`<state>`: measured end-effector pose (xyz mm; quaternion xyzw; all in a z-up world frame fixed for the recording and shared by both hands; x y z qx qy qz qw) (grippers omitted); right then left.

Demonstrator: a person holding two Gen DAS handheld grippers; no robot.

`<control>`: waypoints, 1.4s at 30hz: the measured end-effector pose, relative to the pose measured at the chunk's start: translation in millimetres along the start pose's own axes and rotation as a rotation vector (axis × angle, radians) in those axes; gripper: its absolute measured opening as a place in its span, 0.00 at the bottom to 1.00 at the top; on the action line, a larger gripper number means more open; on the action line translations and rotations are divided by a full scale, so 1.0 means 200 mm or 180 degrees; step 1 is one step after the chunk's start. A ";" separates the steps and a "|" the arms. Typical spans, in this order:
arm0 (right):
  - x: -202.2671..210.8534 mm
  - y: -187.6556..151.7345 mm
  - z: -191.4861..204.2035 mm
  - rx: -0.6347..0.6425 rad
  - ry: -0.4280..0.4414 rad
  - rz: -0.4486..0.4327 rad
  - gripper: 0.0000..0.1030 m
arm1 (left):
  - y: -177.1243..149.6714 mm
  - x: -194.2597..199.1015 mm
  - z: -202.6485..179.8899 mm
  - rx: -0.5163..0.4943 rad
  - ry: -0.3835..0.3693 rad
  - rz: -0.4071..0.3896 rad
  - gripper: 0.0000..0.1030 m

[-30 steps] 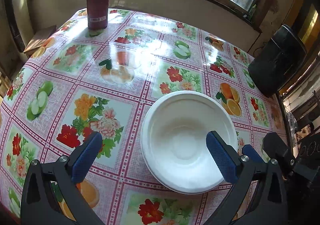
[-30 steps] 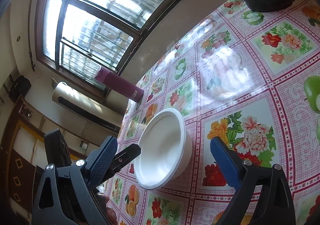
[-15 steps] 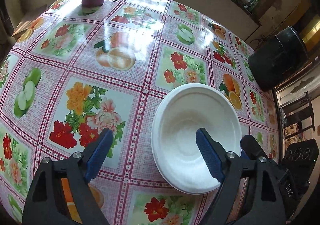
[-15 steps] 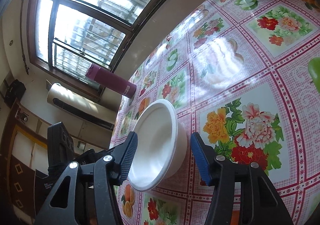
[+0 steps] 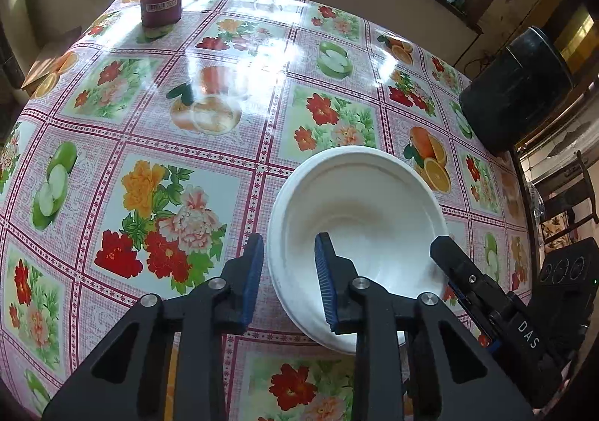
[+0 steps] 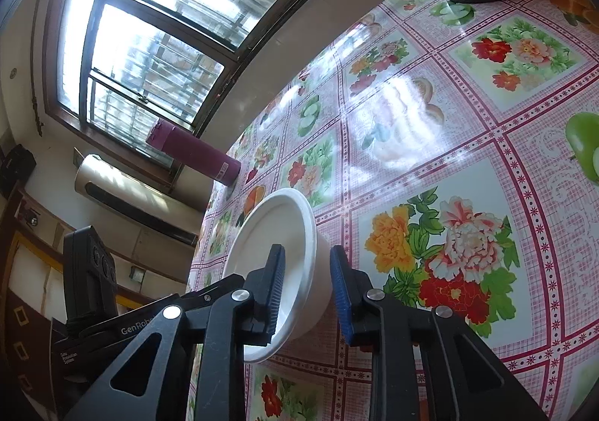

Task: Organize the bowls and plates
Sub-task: 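Lift the white bowl with the left gripper and carry it to the stack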

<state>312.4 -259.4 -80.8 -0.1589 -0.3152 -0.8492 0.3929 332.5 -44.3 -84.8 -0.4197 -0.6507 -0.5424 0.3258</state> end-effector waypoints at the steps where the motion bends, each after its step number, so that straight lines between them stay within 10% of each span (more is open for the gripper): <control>1: 0.00 0.00 0.00 -0.0009 -0.0010 -0.0002 0.11 | 0.00 0.00 0.00 -0.0003 -0.0010 -0.0001 0.18; 23: 0.22 -0.19 0.13 -0.0167 0.0176 0.0025 0.10 | -0.21 0.30 0.06 -0.0085 -0.0059 -0.0067 0.09; 42: 0.48 -1.21 1.21 0.1187 0.0987 0.0560 0.13 | -1.01 1.38 0.92 -0.0038 0.0424 -0.0658 0.11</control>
Point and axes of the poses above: each gripper's, at about its wrist camera, not at the fingertips, and x roughly against the way its jaws point, z to its left, y to its top, the point moved 4 cm from there along -x, roughly the way its jaws point, and after that the axes turned 2 degrees about y, right-handed, at the moved point
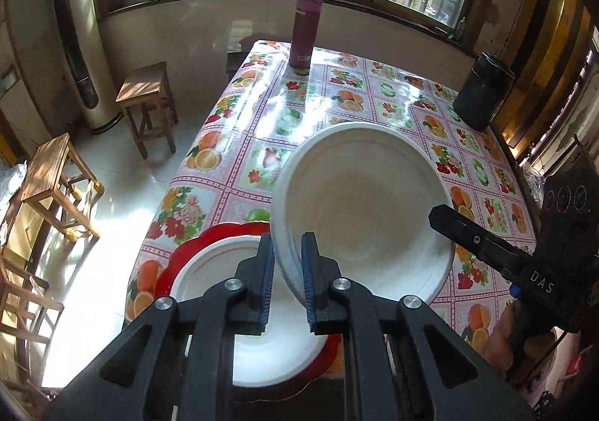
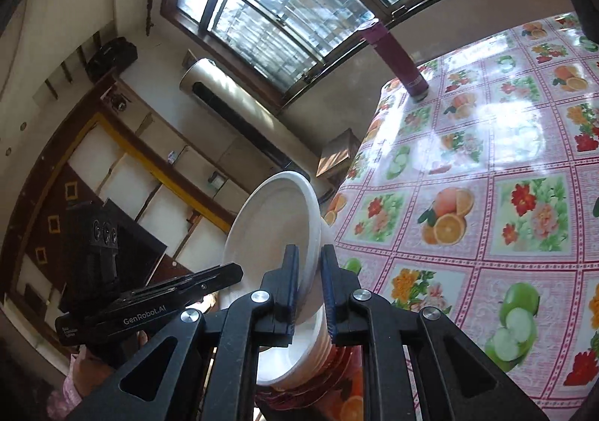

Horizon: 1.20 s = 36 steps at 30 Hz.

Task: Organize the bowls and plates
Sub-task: 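Lift the white bowl with the left gripper and carry it to the stack, then lower the white bowl onto the stacked bowls and open the left gripper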

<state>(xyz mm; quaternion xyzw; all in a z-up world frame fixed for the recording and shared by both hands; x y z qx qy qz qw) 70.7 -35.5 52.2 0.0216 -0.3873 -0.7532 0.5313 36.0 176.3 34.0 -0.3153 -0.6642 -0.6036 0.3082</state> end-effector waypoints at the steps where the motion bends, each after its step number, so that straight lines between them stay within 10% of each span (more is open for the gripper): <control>1: -0.03 -0.03 0.04 0.0057 -0.0009 0.0049 0.13 | -0.04 0.01 0.04 0.0040 0.0011 0.0008 0.11; 15: -0.43 -0.37 0.18 0.0913 -0.0709 0.0504 0.15 | -0.39 -0.27 0.35 0.0506 0.0050 0.0368 0.17; 17: -0.43 -0.38 0.20 0.0944 -0.0714 0.0501 0.30 | -0.41 -0.26 0.35 0.0472 0.0068 0.0316 0.19; 19: -0.37 -0.37 0.20 0.0914 -0.0667 0.0419 0.58 | -0.43 -0.23 0.35 0.0439 0.0080 0.0245 0.36; 21: -0.30 -0.34 0.21 0.0853 -0.0580 0.0274 0.79 | -0.44 -0.18 0.34 0.0440 0.0133 0.0129 0.80; 36: 0.33 -0.09 -0.13 0.0464 -0.0821 -0.0628 0.89 | -0.28 0.20 -0.13 -0.0262 0.0016 -0.1040 1.00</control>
Point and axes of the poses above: each gripper's, at about its wrist camera, not at the fingertips, and x roughly against the way its jaws point, z to its left, y to its top, the point moved 4 cm from there along -x, roughly the way its jaws point, and after that the axes turned 2 degrees about y, right-handed, at the moved point
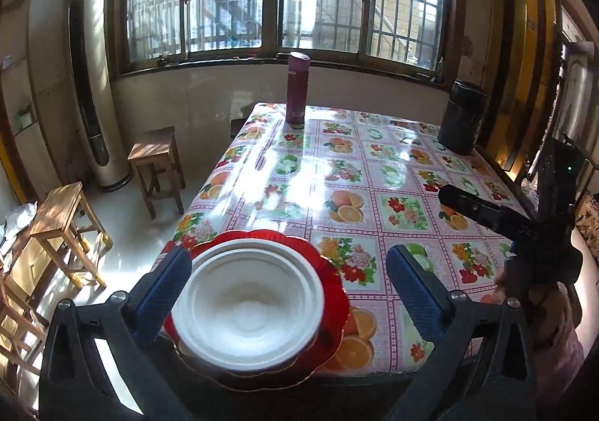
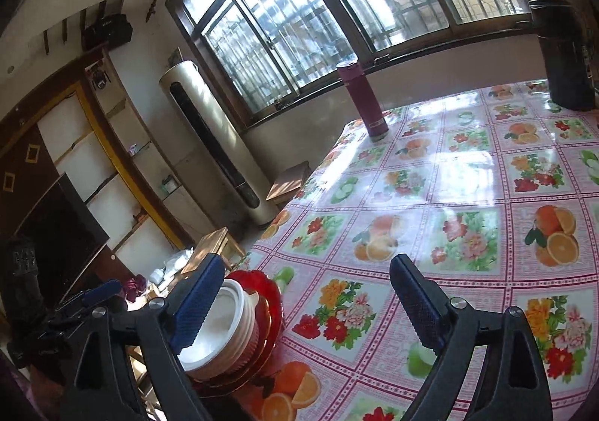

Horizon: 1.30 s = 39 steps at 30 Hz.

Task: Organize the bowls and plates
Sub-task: 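Lower the white bowl onto the stacked bowls and open the left gripper, then withdraw the open left gripper from the stacked bowls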

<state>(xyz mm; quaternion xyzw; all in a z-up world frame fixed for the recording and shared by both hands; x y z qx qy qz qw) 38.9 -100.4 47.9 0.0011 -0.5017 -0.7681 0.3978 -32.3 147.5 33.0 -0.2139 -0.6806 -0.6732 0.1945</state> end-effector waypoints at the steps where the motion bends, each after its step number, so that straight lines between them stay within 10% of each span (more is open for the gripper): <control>1: 0.03 0.01 -0.03 -0.0004 -0.0042 -0.0051 0.90 | 0.01 -0.01 -0.05 -0.0039 -0.0058 -0.0039 1.00; 10: 0.29 0.09 -0.10 0.0040 -0.0180 -0.0416 0.96 | 0.06 -0.01 -0.31 -0.0282 0.0093 -0.0368 1.00; 19: 0.23 0.06 0.18 0.0242 0.0274 -0.0361 0.97 | 0.03 0.04 -0.08 -0.0028 0.0703 -0.0493 1.00; 39: 0.02 -0.12 0.68 0.0792 0.0539 -0.0133 0.97 | -0.11 0.06 0.25 0.0280 0.1004 -0.0407 1.00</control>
Point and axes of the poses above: each gripper's, at about its wrist camera, not at the fingertips, and x roughly against the way its jaws point, z to its left, y to its top, the point moved 4 cm from there along -x, roughly the way its jaws point, and after that the axes turned 2 degrees about y, right-handed, at the moved point
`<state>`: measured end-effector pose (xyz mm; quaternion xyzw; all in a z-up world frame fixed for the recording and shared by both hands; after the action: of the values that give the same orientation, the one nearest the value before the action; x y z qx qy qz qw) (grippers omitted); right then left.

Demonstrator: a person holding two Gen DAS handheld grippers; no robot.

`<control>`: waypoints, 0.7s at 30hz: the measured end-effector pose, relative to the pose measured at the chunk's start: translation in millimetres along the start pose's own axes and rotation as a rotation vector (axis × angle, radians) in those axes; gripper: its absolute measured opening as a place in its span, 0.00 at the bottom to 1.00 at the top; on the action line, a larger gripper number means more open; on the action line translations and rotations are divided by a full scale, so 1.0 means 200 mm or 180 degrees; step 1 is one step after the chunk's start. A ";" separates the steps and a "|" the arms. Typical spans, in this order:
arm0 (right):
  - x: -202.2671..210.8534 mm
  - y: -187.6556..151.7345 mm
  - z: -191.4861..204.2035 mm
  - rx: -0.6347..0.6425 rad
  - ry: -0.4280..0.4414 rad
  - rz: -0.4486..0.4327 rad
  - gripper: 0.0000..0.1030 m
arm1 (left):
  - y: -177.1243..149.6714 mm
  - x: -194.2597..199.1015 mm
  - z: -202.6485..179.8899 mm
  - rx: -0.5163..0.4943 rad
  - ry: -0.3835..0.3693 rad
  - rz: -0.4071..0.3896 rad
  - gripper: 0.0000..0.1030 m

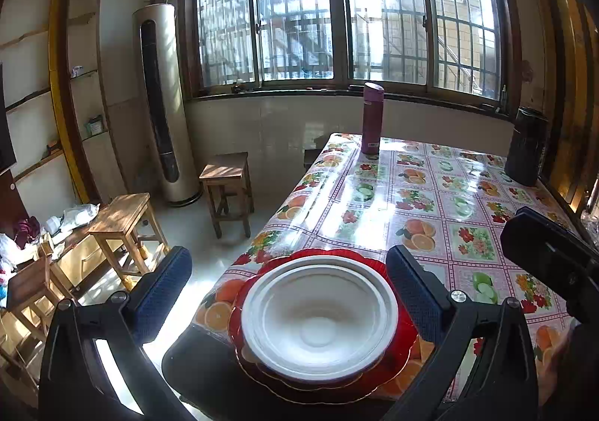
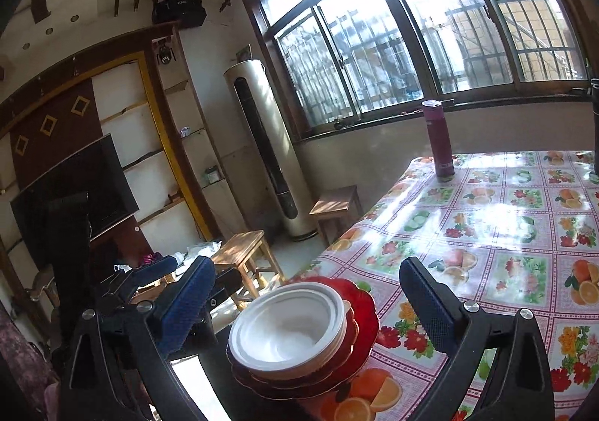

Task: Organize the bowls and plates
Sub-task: 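Withdraw the open left gripper from the stacked bowls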

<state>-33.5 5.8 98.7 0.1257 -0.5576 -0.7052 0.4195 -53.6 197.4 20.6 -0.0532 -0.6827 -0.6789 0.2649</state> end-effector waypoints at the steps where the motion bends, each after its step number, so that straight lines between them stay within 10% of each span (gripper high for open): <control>1: -0.01 -0.01 0.02 0.0013 0.0022 0.0014 0.97 | -0.01 -0.01 0.02 0.0026 0.0020 0.0026 1.00; 21: -0.15 -0.14 0.08 0.0073 0.0108 0.0260 0.97 | -0.14 -0.10 0.22 0.0398 0.0538 0.0395 1.00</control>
<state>-39.2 39.3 70.6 0.1195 -0.5631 -0.6789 0.4558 -62.2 243.2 -10.2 -0.0213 -0.6943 -0.6194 0.3658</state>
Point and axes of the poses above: each gripper's, at about its wrist camera, not at the fingertips, and x roughly against the way its jaws point, z to its left, y to its top, the point moved 4 cm from there along -x, roughly the way its jaws point, and after that the axes turned 2 degrees about y, right-handed, at the moved point
